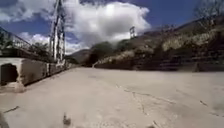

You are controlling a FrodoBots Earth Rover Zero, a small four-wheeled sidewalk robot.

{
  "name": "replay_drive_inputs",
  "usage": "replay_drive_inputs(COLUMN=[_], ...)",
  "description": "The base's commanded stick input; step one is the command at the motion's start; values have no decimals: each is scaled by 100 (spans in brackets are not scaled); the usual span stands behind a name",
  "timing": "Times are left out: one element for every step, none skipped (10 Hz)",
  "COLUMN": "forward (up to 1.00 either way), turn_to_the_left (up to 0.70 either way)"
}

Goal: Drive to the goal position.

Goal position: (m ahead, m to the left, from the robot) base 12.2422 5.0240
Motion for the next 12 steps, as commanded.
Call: replay_drive_inputs(forward=[70, 70, 70, 70, 70, 70, 70, 70, 70, 70, 70, 70], turn_to_the_left=[0, 10, 23, 0, 0, 0, 0, 0, 0, 0, 0, 0])
